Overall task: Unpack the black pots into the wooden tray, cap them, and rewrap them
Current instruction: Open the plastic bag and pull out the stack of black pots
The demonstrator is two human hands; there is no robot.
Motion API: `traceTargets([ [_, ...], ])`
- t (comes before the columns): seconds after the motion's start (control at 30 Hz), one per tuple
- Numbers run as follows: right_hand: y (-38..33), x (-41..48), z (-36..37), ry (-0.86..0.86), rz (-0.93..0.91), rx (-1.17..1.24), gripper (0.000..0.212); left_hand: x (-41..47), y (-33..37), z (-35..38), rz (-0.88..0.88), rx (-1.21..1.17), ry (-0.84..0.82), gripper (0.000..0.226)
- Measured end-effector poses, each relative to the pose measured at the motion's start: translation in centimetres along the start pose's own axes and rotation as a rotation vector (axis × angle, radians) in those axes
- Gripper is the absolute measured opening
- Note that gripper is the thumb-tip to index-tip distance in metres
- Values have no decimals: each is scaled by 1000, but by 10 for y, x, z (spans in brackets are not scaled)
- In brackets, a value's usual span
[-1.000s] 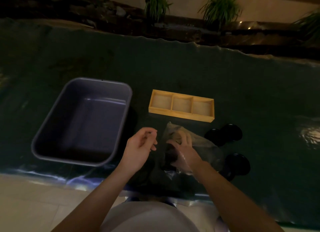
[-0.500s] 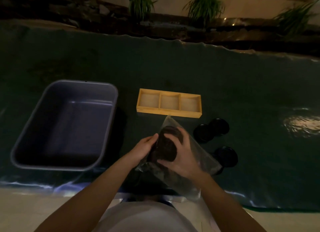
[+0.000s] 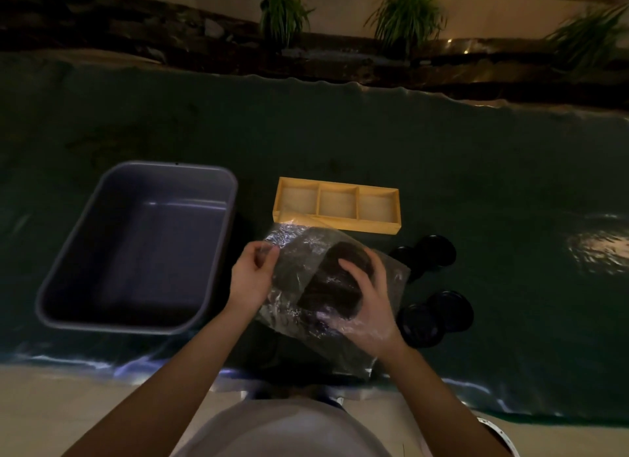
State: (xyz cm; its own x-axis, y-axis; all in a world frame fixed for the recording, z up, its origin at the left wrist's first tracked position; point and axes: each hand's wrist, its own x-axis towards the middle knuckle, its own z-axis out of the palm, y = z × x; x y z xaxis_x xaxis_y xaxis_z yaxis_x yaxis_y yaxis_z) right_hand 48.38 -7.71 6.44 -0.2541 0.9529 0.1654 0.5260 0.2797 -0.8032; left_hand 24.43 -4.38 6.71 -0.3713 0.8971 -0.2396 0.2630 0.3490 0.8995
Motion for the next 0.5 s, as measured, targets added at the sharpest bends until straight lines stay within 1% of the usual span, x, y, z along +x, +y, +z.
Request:
traceTargets([
  [0.1,7,-5,-5,37,-17,13,92,4,-3,-11,-6,-20,70,19],
  [0.17,13,-11,-12,53,16,16,94,4,-6,-17,-44,-97,87,17],
  [0.23,19,-19,-20,76,68,-7,93,4,-7,-22,-64,-113,104,22],
  [0.4,27,-35,-43,210,158,-41,90,6,-8,-28,-35,62,193,38],
  [0.5,28,-38,-55,266,215,-53,95,5,-6,-30,-13,142,264,38],
])
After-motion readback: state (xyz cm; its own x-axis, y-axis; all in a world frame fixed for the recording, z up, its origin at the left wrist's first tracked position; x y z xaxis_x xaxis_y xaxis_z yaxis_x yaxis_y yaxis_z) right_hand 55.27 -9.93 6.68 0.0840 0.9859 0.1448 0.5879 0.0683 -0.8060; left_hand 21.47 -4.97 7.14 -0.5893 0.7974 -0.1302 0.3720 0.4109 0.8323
